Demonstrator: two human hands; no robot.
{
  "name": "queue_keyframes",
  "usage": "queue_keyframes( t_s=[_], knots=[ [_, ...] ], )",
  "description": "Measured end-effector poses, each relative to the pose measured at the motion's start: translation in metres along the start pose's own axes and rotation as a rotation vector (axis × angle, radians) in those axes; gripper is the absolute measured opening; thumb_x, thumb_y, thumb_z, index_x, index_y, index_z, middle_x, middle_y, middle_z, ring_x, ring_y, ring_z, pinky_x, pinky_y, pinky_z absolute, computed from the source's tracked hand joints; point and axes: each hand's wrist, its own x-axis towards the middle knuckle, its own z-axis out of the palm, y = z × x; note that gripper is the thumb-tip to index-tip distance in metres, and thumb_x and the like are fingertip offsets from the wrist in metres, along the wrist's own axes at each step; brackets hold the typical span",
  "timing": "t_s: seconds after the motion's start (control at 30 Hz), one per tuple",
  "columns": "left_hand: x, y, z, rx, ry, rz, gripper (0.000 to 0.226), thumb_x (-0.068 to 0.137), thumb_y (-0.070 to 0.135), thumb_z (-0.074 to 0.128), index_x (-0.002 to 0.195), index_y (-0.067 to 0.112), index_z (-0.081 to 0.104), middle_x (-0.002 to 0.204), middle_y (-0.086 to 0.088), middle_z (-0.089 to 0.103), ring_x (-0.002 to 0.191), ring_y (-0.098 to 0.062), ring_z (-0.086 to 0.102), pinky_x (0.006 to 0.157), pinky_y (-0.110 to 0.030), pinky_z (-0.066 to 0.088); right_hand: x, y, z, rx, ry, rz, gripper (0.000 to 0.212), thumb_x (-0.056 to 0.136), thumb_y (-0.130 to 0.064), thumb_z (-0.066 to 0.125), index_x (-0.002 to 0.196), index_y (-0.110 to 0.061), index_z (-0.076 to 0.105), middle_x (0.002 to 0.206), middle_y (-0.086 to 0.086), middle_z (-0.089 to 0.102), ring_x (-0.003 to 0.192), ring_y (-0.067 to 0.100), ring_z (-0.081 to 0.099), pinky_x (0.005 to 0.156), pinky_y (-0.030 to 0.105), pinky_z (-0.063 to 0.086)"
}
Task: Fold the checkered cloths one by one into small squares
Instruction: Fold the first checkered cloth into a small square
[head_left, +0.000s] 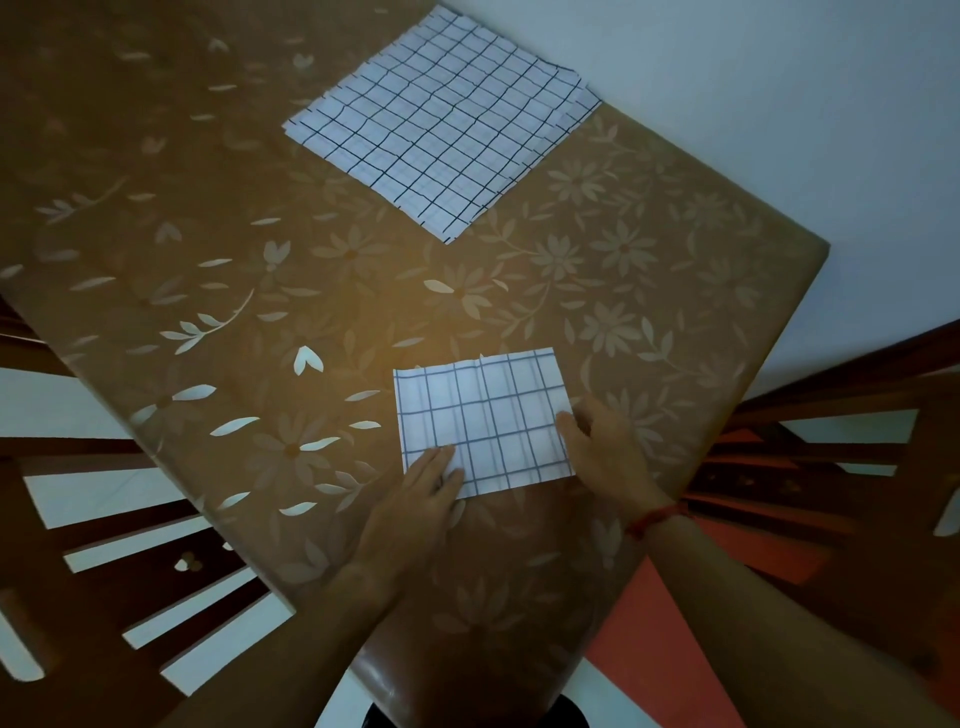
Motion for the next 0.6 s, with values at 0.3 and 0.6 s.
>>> queue_keyframes(
  t_s=[0.3, 0.6],
  knots=[
    [-0.002, -0.002, 0.001, -0.045, -0.011, -0.031, 0.075, 0.103, 0.039, 0.003, 0.113, 0.010, 0.071, 0.127, -0.013, 0.062, 0.118, -0.029, 0.059, 0.098, -0.035, 0.034, 0.028, -0.021, -0.001, 0.176, -0.062, 0.319, 0.034, 0.081, -0.036, 0.056, 0.080, -0.003, 0.064, 0.083, 0.013, 0.070, 0.082, 0.028, 0.067, 0.081, 0.045, 0.056],
    [-0.002, -0.004, -0.001, -0.042, 0.026, -0.010, 0.053, 0.098, 0.037, 0.026, 0.113, 0.013, 0.071, 0.127, -0.010, 0.063, 0.118, -0.027, 0.059, 0.098, -0.036, 0.033, 0.041, -0.029, -0.005, 0.257, -0.162, 0.490, 0.023, 0.075, -0.026, 0.078, 0.071, -0.009, 0.063, 0.089, 0.011, 0.069, 0.089, 0.029, 0.067, 0.085, 0.044, 0.056]
  ],
)
